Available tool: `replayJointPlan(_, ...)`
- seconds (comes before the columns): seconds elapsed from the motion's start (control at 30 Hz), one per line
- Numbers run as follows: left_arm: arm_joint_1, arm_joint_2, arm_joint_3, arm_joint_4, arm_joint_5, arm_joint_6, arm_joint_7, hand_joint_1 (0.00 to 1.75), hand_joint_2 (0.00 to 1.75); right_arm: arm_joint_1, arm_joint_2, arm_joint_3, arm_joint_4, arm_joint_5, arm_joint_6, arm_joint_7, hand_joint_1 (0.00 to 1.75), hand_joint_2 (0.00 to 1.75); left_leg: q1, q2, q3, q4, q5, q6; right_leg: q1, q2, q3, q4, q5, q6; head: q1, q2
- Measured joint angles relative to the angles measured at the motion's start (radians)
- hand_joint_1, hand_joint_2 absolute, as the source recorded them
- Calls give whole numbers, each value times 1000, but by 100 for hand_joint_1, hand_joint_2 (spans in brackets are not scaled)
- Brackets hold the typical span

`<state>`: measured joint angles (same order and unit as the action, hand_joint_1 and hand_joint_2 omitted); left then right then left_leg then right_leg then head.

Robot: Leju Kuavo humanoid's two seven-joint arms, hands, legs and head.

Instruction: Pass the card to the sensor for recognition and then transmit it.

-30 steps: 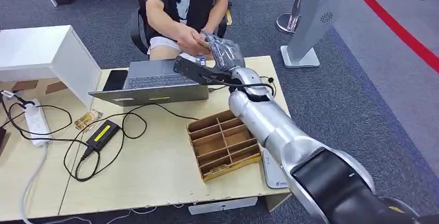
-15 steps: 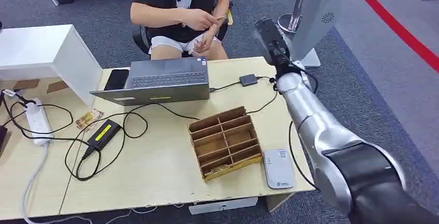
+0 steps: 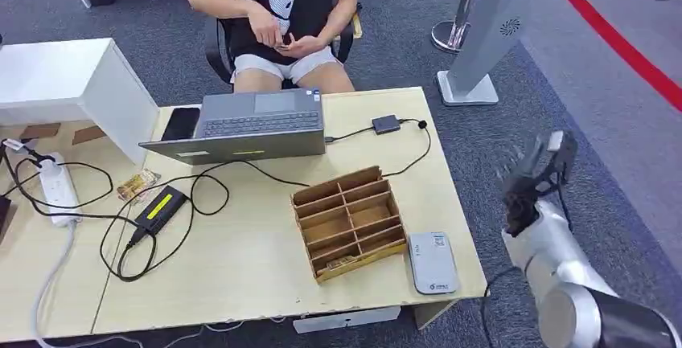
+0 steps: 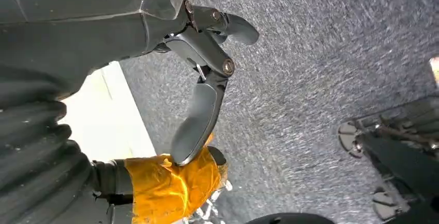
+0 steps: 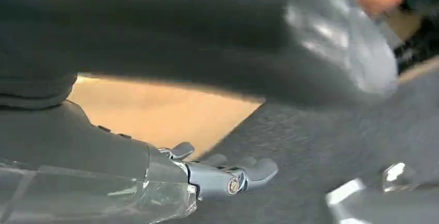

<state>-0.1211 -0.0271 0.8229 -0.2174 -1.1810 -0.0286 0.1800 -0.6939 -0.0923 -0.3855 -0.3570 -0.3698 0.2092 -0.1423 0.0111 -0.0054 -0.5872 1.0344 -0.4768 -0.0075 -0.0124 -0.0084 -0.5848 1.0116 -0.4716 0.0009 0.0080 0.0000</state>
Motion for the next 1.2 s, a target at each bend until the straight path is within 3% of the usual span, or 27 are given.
replayJointPlan(0.13, 16, 1, 22, 0, 19, 24, -26, 0, 175, 185, -18, -129, 20, -105, 103, -5, 0, 175, 0, -1, 0, 0, -2, 1, 0, -1, 1, 0, -2, 1, 0, 0)
replayJointPlan(0.3, 19, 3, 43, 0, 34, 56, -53, 0, 175, 341, -21, -215, 42, -166, 103, 34, 0, 175, 0, -1, 1, 0, -4, 0, 0, -1, 1, 0, -5, 1, 0, 0)
replayJointPlan(0.47, 31, 8, 66, 0, 51, 104, -85, 0, 175, 523, -3, -274, 77, -179, 110, 23, 0, 175, 0, -5, 0, -1, -6, 0, 0, -5, 3, 0, -8, 0, 0, 0)
replayJointPlan(0.5, 32, 9, 69, 0, 55, 112, -89, 0, 175, 547, 0, -281, 83, -168, 81, 31, 0, 175, 0, -4, 1, -1, -7, -1, 0, -3, 3, 0, -8, 0, -1, 0)
replayJointPlan(0.6, 31, 12, 79, 0, 61, 134, -96, 0, 175, 601, 14, -283, 109, -96, -145, 117, 0, 175, 0, -4, 2, -1, -7, -1, 0, -3, 4, 0, -9, 0, 0, 0)
replayJointPlan(0.63, 32, 14, 80, 0, 51, 140, -85, 0, 175, 616, 22, -283, 117, -70, -219, 157, 0, 0, 0, -4, 2, -1, -7, -1, 0, -3, 4, 0, -9, 0, 0, 0)
replayJointPlan(0.67, 32, 15, 80, 0, 42, 145, -74, 0, 175, 627, 27, -282, 122, -57, -261, 178, 0, 0, 0, -3, 2, -1, -7, -1, 0, -2, 4, 0, -9, 0, 0, 0)
replayJointPlan(0.7, 31, 16, 80, 0, 31, 150, -65, 17, 175, 635, 34, -280, 126, -34, -280, 189, 63, 0, 0, -2, 1, -1, -7, -1, 0, -1, 3, 0, -9, 0, 0, 0)
replayJointPlan(0.73, 29, 17, 80, 0, 21, 148, -58, 173, 175, 638, 34, -272, 128, 9, -279, 187, 175, 175, 0, 0, 1, -1, -7, -1, 0, 0, 3, 0, -9, 0, 0, 0)
replayJointPlan(0.83, 19, 18, 77, 0, -5, 78, -36, 175, 175, 622, 23, -161, 128, 279, -227, 156, 175, 175, 0, 3, 2, -1, -8, -1, 0, 3, 3, 1, -7, 0, 0, 0)
replayJointPlan(0.97, 7, 13, 61, 0, -39, -57, -6, 175, 175, 546, 13, 93, 126, 628, -135, 174, 175, 175, 0, 7, 5, 0, -6, 0, 0, 7, 4, 0, -4, 1, 0, 0)
replayJointPlan(1.03, 3, 5, 50, 0, -53, -89, -2, 175, 175, 512, 16, 245, 127, 784, -80, 201, 175, 175, -1, 6, 5, 0, -5, 1, -1, 6, 4, 0, -3, 1, 0, 0)
replayJointPlan(1.07, -1, 0, 42, 0, -59, -96, 5, 175, 175, 499, 19, 319, 127, 836, -62, 209, 175, 175, -1, 5, 5, 0, -5, 1, -1, 4, 4, 0, -3, 1, 0, 0)
replayJointPlan(1.2, -13, -8, 30, 0, -67, -104, 11, 175, 175, 480, 26, 467, 127, 878, -26, 219, 175, 175, 0, 5, 4, 0, -4, 1, -1, 4, 4, 1, -3, 1, 0, 0)
